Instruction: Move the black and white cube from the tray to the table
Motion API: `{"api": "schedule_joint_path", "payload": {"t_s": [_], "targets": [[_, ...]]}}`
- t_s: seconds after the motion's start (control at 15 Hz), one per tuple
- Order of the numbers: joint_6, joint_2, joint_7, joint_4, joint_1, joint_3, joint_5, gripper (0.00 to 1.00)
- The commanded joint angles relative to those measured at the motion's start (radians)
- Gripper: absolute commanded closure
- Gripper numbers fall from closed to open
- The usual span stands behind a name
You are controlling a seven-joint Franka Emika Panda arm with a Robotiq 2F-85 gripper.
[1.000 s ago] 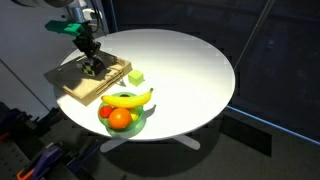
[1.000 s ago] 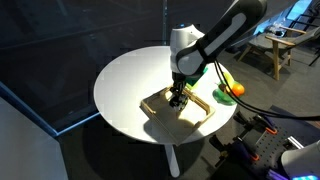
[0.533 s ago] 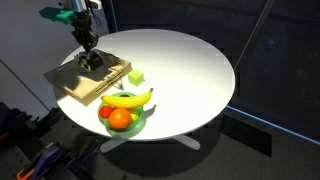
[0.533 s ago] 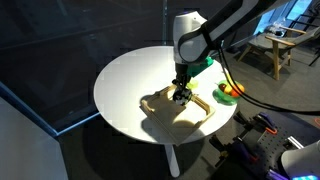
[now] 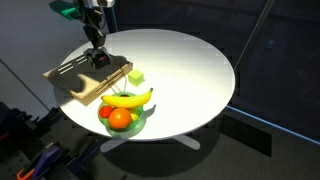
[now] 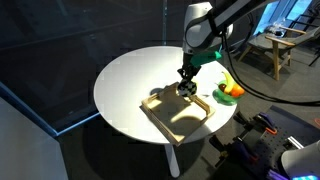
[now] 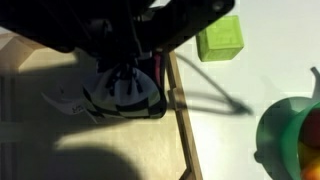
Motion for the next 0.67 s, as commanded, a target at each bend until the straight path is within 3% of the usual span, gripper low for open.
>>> {"api": "schedule_joint_path", "payload": {"t_s": [0.0, 0.6], "targets": [[-0.023, -0.027, 0.057, 0.007, -0.026, -0.022, 0.036, 0.94], [-0.031, -0.026, 0.145, 0.041, -0.072, -0.076, 0.066, 0.94]]}}
